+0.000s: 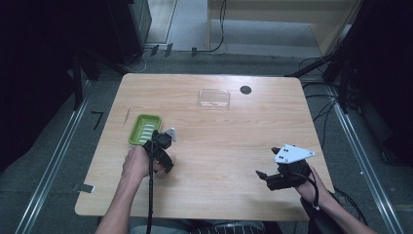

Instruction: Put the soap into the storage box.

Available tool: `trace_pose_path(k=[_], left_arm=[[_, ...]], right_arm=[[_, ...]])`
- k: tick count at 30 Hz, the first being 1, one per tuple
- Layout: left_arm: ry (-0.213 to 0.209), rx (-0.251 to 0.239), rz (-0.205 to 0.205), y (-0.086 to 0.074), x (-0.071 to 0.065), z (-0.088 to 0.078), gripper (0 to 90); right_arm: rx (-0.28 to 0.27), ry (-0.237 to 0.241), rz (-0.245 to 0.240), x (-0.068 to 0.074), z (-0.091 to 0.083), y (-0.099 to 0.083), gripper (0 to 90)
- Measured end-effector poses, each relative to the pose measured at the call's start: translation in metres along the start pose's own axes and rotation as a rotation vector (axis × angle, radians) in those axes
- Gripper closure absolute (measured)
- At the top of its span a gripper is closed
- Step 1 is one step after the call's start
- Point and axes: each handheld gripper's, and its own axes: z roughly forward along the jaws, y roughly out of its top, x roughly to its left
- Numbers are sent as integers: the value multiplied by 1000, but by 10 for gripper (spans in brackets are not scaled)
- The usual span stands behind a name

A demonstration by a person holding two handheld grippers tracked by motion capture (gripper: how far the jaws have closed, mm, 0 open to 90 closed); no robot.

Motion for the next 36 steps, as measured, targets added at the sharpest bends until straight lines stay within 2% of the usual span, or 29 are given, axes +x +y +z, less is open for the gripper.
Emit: trace_pose_path(k=[17, 36], left_arm=[[-5, 12, 14, -3, 6, -9, 341], [-18, 14, 10, -3, 14, -23, 342]], right_arm=[[3, -2, 0, 0, 0, 0, 136], [2, -1, 1, 0, 0, 0, 136]])
